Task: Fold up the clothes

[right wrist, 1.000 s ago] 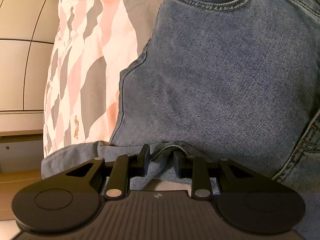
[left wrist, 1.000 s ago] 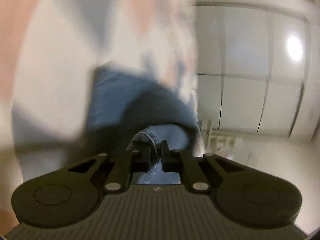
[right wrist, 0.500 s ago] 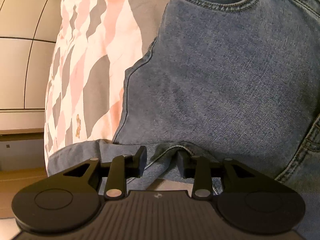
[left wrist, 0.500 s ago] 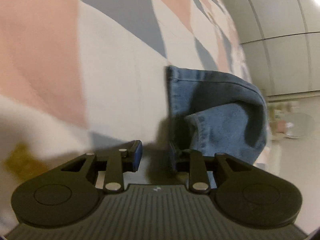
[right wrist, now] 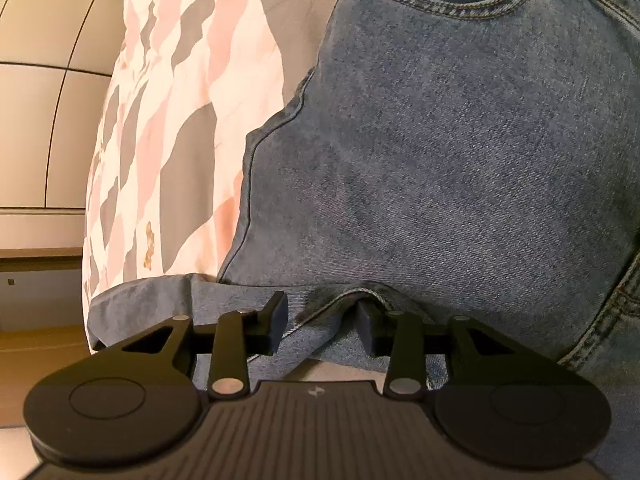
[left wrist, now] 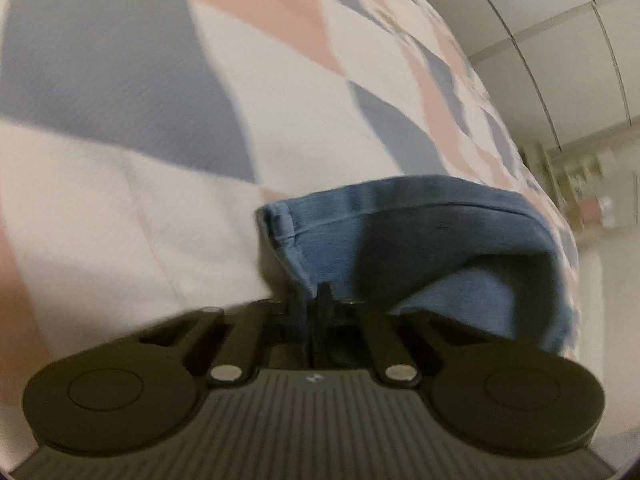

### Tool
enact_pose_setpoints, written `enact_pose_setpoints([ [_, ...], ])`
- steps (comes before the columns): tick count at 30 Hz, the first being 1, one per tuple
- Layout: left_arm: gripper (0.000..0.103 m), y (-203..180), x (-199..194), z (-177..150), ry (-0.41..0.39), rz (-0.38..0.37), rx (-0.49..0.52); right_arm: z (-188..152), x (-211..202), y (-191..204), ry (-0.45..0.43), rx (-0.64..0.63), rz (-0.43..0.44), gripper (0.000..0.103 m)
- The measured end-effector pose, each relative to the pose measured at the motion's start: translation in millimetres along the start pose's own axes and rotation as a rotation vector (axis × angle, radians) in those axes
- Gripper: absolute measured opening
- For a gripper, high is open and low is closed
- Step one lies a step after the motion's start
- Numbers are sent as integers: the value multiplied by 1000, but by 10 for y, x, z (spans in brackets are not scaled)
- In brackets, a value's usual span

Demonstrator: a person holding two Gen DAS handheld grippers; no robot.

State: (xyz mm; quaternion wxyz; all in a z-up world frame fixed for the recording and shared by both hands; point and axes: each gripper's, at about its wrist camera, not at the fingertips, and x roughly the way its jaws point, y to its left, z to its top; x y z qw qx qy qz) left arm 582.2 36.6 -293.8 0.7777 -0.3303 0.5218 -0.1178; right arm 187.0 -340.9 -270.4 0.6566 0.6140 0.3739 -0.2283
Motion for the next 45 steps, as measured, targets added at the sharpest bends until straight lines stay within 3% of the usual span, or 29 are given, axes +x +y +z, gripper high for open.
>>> enact_pose_setpoints([
  [2, 1, 15, -125, 98, -5, -43, 6, 7, -12, 4, 1, 0, 2, 40],
  [4, 1, 25, -566, 231, -25, -57, 23, 13, -35, 18, 3, -3, 4, 40],
  [9, 3, 148, -1779, 1073, -127, -12, 95, -4, -92, 142, 16, -64, -4, 43],
  [11, 6, 175, -1981, 1416, -148, 91, 173, -17, -72, 257, 27, -106, -8, 45],
  [12, 12, 213, -1996, 1527, -161, 163, 218, -37, -72, 297, 38, -130, -6, 46],
  [14, 31, 440, -2018, 1633, -154, 295, 191, -102, -50, 347, 86, -150, 4, 47],
  [15, 36, 590, -2041, 1595, -143, 312, 145, -153, -79, 379, 88, -171, -2, 47],
  [17, 36, 868, -2125, 1437, -115, 315, 49, -223, -99, 425, 83, -199, -11, 49],
  [18, 39, 976, -2148, 1270, -95, 258, 7, -246, -106, 434, 83, -203, -11, 50],
  [21, 63, 1281, -2136, 673, -54, 109, -151, -260, -129, 414, 86, -204, -19, 50],
  [22, 63, 1367, -2104, 504, -49, 92, -195, -293, -154, 360, 81, -197, -21, 50],
  [25, 59, 1632, -1895, 163, -66, 114, -313, -437, -206, 256, 78, -164, -26, 51],
  [29, 52, 1812, -1645, 124, -124, 144, -386, -545, -212, 225, 99, -173, -41, 51],
  [30, 36, 1814, -1563, 138, -129, 149, -386, -564, -224, 220, 97, -175, -41, 51],
  [31, 10, 1766, -1561, 157, -137, 158, -354, -568, -220, 207, 87, -168, -46, 52],
  [33, 4, 1668, -1559, 194, -153, 173, -290, -565, -221, 156, 54, -145, -60, 54],
  [37, 3, 1374, -2289, 163, -262, 46, -52, -549, -303, 10, 2, -21, -31, 54],
  [39, 3, 1439, -2723, 137, -322, 93, 8, -605, -369, 30, 22, -42, -7, 54],
  [41, 5, 1699, -2881, 99, -301, 186, 17, -703, -388, -17, 56, -54, -16, 54],
  [45, 12, 2147, -2369, -98, -101, 418, 104, -900, -421, -119, 127, -73, -36, 56],
])
